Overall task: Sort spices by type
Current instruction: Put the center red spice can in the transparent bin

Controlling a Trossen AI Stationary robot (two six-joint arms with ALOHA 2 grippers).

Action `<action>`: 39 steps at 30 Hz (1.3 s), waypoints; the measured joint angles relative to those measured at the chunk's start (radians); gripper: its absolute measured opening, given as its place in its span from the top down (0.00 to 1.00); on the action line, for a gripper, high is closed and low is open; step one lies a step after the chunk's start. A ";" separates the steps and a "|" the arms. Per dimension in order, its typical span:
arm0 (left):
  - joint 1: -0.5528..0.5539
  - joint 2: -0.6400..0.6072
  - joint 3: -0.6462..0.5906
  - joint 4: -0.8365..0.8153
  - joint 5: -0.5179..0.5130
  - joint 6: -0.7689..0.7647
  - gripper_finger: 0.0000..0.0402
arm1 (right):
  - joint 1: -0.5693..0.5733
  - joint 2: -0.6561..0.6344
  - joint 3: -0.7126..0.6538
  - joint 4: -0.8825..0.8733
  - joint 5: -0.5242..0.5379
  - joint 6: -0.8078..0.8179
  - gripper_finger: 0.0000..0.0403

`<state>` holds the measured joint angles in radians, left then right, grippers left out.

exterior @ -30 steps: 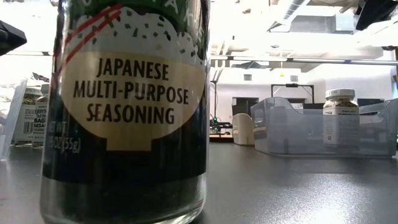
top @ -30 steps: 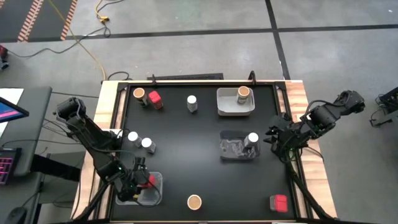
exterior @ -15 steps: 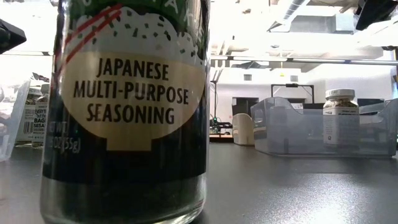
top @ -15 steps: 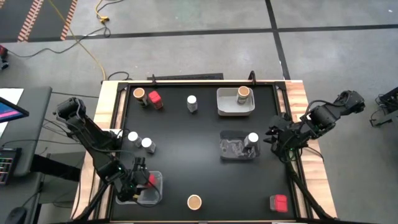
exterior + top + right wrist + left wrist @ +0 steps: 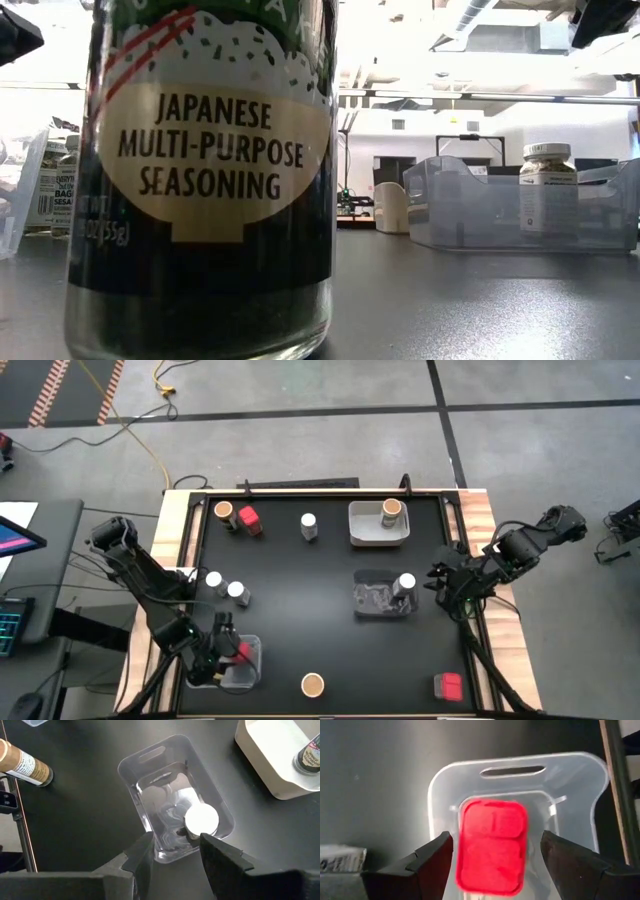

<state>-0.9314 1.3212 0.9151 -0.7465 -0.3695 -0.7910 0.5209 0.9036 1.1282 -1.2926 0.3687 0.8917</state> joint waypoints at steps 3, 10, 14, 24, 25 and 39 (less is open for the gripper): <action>0.000 0.000 0.006 -0.049 0.000 -0.040 0.28 | 0.000 0.000 0.000 0.000 0.000 0.000 0.54; 0.000 0.000 0.006 -0.048 0.000 -0.062 0.28 | 0.000 0.000 0.000 0.000 0.000 0.000 0.54; 0.000 0.000 0.006 -0.049 0.000 -0.062 0.28 | 0.000 0.000 0.000 0.000 0.000 0.000 0.54; 0.000 0.001 0.005 -0.049 -0.022 -0.063 0.28 | 0.000 0.000 0.000 0.000 0.000 0.000 0.54; 0.000 0.001 0.003 -0.048 -0.026 -0.066 0.28 | 0.000 0.000 0.000 0.000 0.000 0.000 0.54; 0.005 0.001 -0.002 -0.051 -0.067 -0.124 0.28 | 0.000 0.000 0.000 0.000 0.000 0.000 0.54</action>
<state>-0.9260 1.3224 0.9134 -0.7971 -0.4364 -0.9147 0.5209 0.9039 1.1282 -1.2930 0.3687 0.8913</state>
